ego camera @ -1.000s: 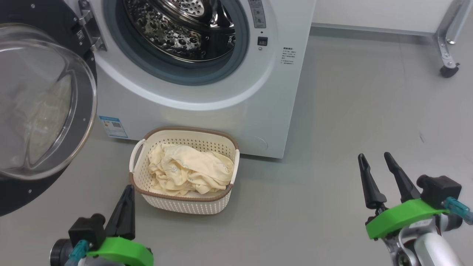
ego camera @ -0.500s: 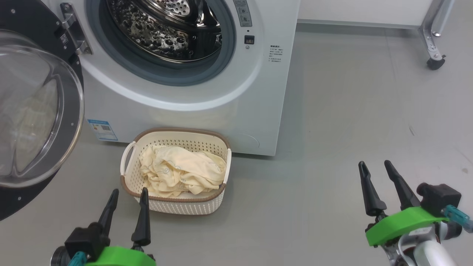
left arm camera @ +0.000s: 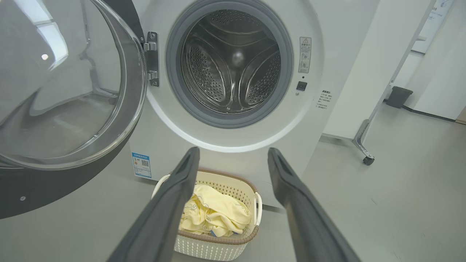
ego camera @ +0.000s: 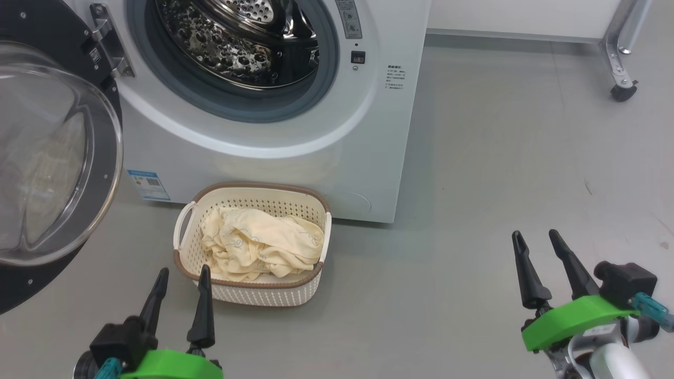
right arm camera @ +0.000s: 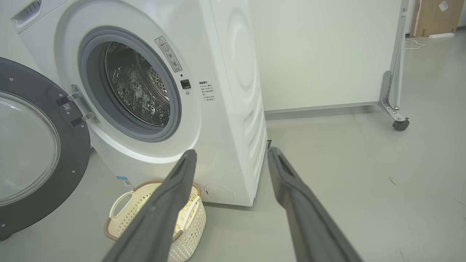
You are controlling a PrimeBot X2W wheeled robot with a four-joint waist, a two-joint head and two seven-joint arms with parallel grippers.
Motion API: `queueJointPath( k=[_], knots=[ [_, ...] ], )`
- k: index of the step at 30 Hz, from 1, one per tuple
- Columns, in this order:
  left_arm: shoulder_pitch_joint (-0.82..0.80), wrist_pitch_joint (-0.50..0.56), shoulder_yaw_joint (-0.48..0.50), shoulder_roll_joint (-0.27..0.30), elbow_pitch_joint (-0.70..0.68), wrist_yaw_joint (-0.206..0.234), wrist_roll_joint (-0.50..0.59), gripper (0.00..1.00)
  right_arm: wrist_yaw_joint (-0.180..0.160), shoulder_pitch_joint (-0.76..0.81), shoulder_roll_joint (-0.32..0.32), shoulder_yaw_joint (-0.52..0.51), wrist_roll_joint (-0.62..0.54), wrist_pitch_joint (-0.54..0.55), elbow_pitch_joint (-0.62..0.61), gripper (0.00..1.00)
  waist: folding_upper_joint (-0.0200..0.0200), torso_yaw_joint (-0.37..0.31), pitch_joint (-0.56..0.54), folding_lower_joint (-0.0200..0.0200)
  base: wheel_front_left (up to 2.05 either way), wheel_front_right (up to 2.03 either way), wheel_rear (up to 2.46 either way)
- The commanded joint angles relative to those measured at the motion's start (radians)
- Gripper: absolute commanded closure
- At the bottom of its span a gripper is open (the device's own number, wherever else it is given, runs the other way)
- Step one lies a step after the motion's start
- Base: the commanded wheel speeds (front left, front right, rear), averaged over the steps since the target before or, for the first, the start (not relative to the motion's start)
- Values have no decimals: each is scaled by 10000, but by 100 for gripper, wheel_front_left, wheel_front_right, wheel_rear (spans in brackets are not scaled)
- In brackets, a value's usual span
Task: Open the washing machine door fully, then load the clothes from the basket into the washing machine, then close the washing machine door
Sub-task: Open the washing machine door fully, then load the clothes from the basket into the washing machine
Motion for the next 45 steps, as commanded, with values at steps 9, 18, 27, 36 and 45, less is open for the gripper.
queueJointPath(
  k=[9, 18, 27, 36, 45],
  knots=[
    [-178, -141, 584, -54, -274, -146, 184, 0, 35, -398, -110, 179, -71, -139, -222, 0, -1, -22, -59, 1, 0, 0, 0],
    [-193, -141, 725, -210, -255, -208, 226, 0, 35, -377, -133, 195, -34, -141, -210, 0, -1, -12, -40, 1, 0, 0, 0],
    [-331, -141, 743, -253, -165, -236, 311, 0, 35, -434, -110, 167, -46, -149, -180, 0, -1, 37, 65, 1, 0, 0, 0],
    [-417, -141, 636, -245, -79, -246, 213, 0, 35, -504, -105, 176, -52, -151, -117, 0, -1, 64, 94, 1, 0, 0, 0],
    [-456, -141, 481, -145, -14, -248, 34, 0, 35, -511, -214, 208, -547, -132, -5, 0, -1, 60, 90, 1, 0, 0, 0]
  ],
)
